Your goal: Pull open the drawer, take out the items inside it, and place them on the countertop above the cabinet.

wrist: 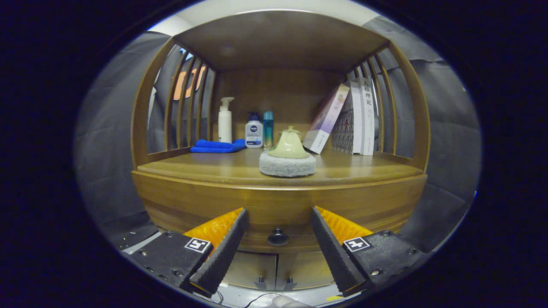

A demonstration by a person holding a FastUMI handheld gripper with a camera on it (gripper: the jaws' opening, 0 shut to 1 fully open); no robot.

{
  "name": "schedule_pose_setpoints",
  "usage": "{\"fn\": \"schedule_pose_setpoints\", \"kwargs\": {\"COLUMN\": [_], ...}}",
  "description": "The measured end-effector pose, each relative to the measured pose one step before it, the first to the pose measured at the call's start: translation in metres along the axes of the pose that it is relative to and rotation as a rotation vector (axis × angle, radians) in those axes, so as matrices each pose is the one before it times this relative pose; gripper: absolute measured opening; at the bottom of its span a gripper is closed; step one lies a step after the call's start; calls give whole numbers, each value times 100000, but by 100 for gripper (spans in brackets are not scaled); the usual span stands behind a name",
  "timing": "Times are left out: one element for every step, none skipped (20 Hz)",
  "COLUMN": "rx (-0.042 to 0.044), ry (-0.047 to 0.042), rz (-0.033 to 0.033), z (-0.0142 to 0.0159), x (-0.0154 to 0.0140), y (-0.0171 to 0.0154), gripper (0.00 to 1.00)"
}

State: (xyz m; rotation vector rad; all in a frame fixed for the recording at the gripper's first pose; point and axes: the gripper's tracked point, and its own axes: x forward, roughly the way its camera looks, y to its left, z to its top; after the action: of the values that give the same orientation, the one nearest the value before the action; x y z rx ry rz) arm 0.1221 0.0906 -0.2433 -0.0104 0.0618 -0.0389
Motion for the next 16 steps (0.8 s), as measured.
{"fn": "schedule_pose_setpoints", "kwargs": {"rx": [-68, -111, 108, 33, 71, -41, -451, 484, 1294, 1152, 823, 529, 532, 142, 59, -338], "ry": [-2171, -611, -713, -517, -1567, -1781, -1874, -2055, -1122, -633, -207, -833, -805, -422, -621, -639], "rz": [-239, 1074, 1116, 452, 1483, 1802, 1484, 241, -243, 370, 230, -96, -487, -441, -480, -849], "z": [747, 769, 530, 899, 1024, 1176, 1114, 1106, 947, 657, 547, 643, 593, 256, 391, 260], "x": [-1105, -1172, -1353, -1204, -1223, -1267, -1376, -1390, -1317, -1244, -1228, -1072, -1022, -1079, -938, -916], "y": [-170, 208, 312, -59, 90, 344, 198, -177, -259, -220, -361, -531, -671, -663, -662, -818], "gripper": [98, 98, 98, 98, 98, 98, 98, 98, 98, 98, 98, 98, 98, 98, 98, 98]}}
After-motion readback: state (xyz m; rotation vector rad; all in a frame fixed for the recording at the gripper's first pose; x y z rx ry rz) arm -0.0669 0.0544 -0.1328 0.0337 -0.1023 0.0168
